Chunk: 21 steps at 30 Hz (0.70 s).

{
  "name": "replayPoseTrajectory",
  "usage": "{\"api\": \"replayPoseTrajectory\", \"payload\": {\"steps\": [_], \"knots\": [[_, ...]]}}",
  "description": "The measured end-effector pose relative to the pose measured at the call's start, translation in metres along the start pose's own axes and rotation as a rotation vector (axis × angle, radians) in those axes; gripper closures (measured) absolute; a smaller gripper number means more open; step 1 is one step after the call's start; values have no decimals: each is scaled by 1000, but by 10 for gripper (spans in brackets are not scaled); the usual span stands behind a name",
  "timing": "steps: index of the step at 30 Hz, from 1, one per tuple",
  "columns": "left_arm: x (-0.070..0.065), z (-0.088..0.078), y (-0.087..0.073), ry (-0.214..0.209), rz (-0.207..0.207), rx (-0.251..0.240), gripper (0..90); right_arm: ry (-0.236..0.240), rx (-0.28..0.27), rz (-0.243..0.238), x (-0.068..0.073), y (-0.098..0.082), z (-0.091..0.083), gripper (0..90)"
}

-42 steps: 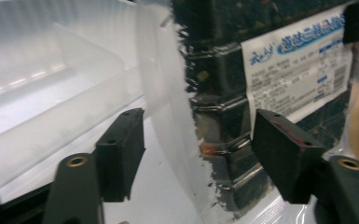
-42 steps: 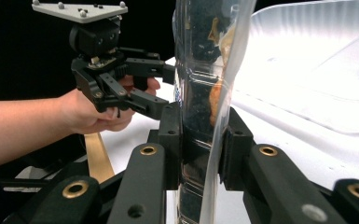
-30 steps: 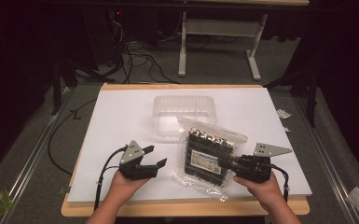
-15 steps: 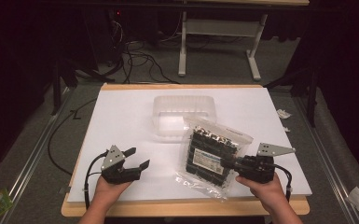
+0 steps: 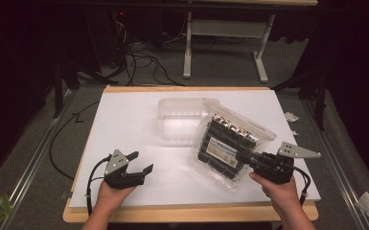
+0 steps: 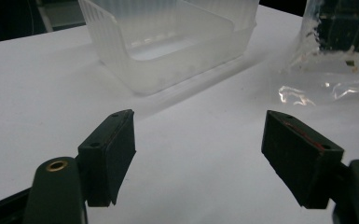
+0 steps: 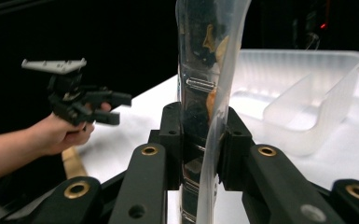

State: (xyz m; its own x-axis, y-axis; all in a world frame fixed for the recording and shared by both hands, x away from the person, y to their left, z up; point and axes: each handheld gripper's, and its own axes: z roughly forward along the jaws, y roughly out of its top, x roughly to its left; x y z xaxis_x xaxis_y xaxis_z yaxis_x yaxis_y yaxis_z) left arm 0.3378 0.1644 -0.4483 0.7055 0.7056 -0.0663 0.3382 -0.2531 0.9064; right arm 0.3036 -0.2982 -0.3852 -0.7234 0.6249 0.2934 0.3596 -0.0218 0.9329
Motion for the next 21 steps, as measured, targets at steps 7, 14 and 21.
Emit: {"api": "replayPoseTrajectory", "payload": {"steps": [7,14,21], "knots": [[-2,1,0,-4,16,8,261,-49,-39,-7,-6,13,2,762],[-3,-1,0,-7,18,0,261,-99,-55,-21,-14,31,15,761],[-2,-1,-1,-19,25,9,261,-116,-49,-55,-19,48,35,761]]}}
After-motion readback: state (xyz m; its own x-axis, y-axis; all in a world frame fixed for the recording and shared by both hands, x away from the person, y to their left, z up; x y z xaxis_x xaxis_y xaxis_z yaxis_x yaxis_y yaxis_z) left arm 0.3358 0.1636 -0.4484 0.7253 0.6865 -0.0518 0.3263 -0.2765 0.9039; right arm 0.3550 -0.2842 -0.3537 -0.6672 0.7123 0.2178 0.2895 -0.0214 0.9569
